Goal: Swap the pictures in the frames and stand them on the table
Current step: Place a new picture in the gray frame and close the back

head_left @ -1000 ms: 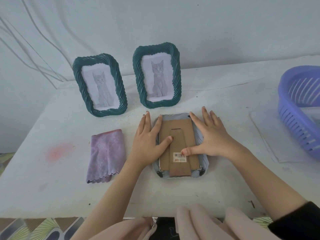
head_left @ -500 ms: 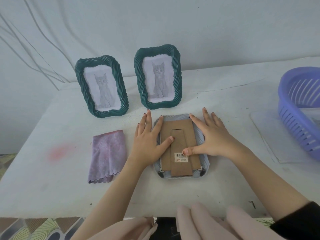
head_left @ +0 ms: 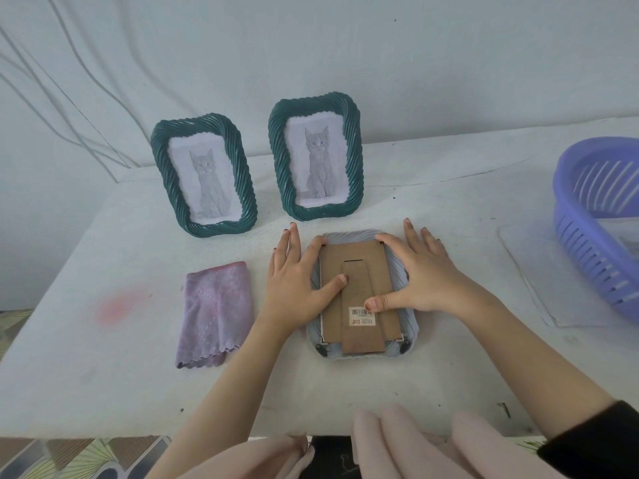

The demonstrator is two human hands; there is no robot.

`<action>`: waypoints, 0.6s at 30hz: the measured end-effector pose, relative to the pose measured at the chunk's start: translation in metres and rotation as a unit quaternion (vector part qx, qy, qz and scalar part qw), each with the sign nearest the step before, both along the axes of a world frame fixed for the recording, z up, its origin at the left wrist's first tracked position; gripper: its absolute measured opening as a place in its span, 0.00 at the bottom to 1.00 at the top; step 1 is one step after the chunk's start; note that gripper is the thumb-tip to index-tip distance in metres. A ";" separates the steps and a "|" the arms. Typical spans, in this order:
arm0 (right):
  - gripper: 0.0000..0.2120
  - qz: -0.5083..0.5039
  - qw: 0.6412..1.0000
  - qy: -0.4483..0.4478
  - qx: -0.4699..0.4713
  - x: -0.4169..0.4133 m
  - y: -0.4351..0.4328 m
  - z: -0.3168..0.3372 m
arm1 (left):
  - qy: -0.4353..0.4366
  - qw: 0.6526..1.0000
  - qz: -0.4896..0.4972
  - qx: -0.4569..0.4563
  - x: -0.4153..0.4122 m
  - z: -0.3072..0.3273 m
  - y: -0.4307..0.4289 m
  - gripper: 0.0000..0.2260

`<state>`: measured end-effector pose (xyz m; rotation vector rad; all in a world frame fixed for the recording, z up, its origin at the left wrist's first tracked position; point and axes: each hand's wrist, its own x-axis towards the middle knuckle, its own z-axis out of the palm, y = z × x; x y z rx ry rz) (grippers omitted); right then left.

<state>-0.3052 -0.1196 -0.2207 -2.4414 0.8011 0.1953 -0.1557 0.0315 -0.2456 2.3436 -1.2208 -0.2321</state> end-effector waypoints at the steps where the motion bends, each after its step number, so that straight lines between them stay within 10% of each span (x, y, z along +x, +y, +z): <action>1: 0.55 0.001 1.000 -0.003 0.000 0.000 0.000 0.000 | 0.001 1.000 0.000 -0.002 0.000 0.000 0.000 0.36; 18: 0.41 -0.017 0.990 -0.112 0.082 -0.021 0.007 -0.002 | 0.073 0.992 -0.026 -0.099 -0.001 -0.002 0.015 0.30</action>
